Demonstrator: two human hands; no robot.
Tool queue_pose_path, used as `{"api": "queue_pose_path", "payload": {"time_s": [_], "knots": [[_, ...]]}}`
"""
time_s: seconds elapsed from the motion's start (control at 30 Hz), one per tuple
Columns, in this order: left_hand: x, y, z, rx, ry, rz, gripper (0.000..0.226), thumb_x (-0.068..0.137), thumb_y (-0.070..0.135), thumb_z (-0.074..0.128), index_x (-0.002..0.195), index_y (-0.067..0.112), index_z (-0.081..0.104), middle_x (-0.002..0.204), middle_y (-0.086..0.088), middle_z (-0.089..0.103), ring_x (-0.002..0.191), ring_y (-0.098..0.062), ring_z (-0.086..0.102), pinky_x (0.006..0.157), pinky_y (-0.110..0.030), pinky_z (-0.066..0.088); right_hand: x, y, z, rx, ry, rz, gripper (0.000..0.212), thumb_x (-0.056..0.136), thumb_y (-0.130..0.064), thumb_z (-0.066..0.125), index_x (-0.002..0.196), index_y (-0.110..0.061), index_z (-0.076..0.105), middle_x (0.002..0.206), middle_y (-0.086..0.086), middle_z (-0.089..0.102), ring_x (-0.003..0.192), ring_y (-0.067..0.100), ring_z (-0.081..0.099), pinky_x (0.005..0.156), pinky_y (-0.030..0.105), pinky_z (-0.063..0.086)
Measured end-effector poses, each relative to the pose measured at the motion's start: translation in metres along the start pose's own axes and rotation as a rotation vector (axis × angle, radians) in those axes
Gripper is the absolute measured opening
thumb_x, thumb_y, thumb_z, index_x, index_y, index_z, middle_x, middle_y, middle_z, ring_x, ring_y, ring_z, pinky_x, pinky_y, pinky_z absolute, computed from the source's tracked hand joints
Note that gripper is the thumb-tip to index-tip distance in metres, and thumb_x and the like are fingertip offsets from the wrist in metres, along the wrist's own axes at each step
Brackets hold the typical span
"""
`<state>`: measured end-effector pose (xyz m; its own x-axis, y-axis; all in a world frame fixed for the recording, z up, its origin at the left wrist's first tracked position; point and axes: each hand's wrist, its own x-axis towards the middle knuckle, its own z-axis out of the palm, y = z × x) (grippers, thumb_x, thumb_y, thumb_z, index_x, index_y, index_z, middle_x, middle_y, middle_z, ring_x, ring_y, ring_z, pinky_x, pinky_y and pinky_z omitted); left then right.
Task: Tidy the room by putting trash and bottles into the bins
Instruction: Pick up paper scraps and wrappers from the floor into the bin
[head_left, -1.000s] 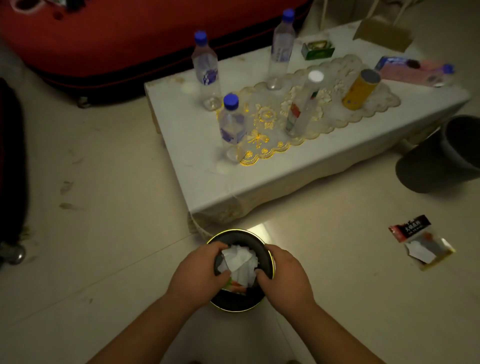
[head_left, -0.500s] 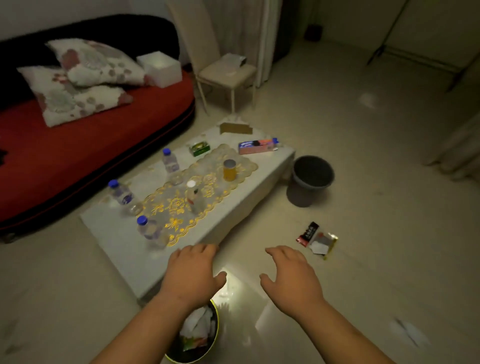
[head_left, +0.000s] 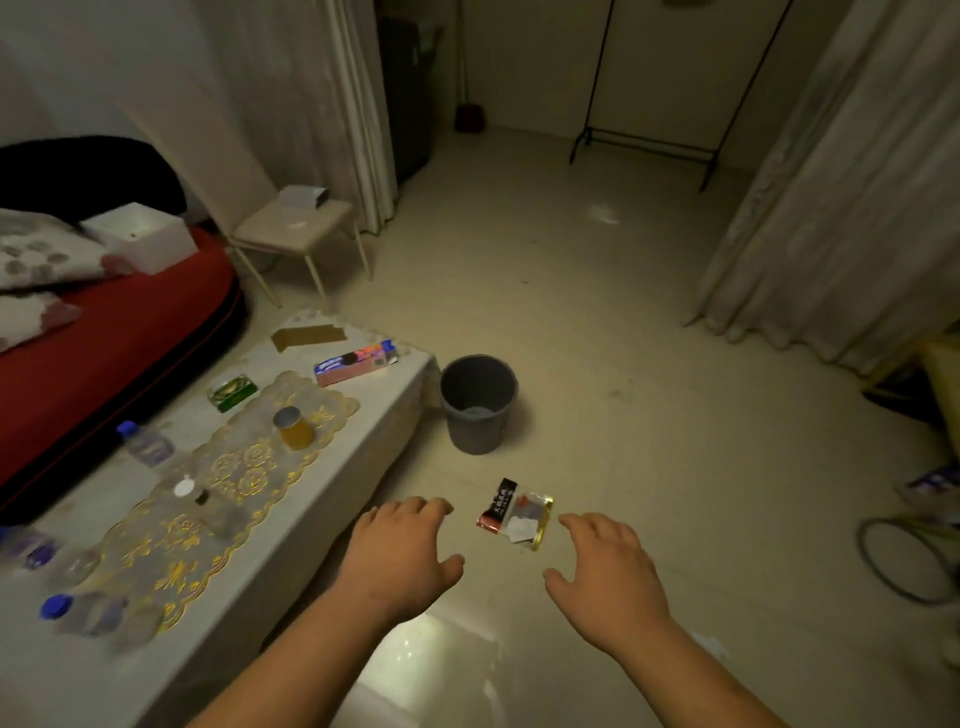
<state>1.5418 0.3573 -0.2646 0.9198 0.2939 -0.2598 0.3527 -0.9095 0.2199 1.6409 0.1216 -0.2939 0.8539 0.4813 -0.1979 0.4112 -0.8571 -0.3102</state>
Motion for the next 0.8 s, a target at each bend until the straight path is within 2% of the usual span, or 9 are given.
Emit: {"api": "queue_pose_path", "payload": {"time_s": [0.1, 0.27, 0.47, 0.63, 0.8], "knots": [[0.040, 0.019, 0.008, 0.014, -0.033, 0.035, 0.068, 0.078, 0.068, 0.047, 0.140, 0.041, 0.038, 0.141, 0.010, 0.052, 0.129, -0.020, 0.048, 0.109, -0.044, 0.036, 0.027, 0.026, -0.006, 0.009, 0.000, 0.038, 0.062, 0.079, -0.059, 0.050, 0.136, -0.036, 0.041, 0.139, -0.007, 0.045, 0.128, 0.020, 0.037, 0.101, 0.038, 0.041], [0.122, 0.033, 0.026, 0.028, -0.084, 0.087, 0.069, 0.077, 0.068, 0.047, 0.139, 0.041, 0.039, 0.138, 0.009, 0.055, 0.125, -0.019, 0.050, 0.105, -0.042, 0.039, 0.091, 0.059, -0.002, 0.018, -0.015, 0.090, 0.070, 0.078, -0.060, 0.049, 0.143, -0.038, 0.035, 0.146, -0.007, 0.041, 0.132, 0.020, 0.034, 0.105, 0.037, 0.039], [0.239, 0.039, 0.069, 0.040, -0.192, 0.155, 0.064, 0.076, 0.064, 0.051, 0.134, 0.037, 0.043, 0.130, 0.007, 0.057, 0.116, -0.020, 0.053, 0.094, -0.039, 0.043, 0.185, 0.092, 0.023, 0.028, 0.009, 0.121, 0.070, 0.079, -0.058, 0.050, 0.144, -0.037, 0.036, 0.146, -0.007, 0.041, 0.132, 0.020, 0.033, 0.105, 0.037, 0.039], [0.322, 0.045, 0.145, -0.006, -0.245, 0.151, 0.071, 0.075, 0.064, 0.052, 0.140, 0.039, 0.039, 0.131, 0.008, 0.057, 0.115, -0.021, 0.054, 0.092, -0.038, 0.046, 0.250, 0.139, 0.082, 0.056, -0.019, 0.137, 0.068, 0.079, -0.056, 0.052, 0.144, -0.038, 0.037, 0.145, -0.007, 0.043, 0.132, 0.019, 0.035, 0.105, 0.037, 0.041], [0.394, 0.043, 0.257, -0.037, -0.274, 0.111, 0.068, 0.072, 0.064, 0.053, 0.134, 0.040, 0.042, 0.125, 0.009, 0.058, 0.109, -0.020, 0.055, 0.087, -0.037, 0.049, 0.315, 0.207, 0.171, 0.042, -0.066, 0.112, 0.068, 0.081, -0.058, 0.052, 0.144, -0.038, 0.034, 0.147, -0.009, 0.040, 0.133, 0.018, 0.032, 0.106, 0.034, 0.040]]}}
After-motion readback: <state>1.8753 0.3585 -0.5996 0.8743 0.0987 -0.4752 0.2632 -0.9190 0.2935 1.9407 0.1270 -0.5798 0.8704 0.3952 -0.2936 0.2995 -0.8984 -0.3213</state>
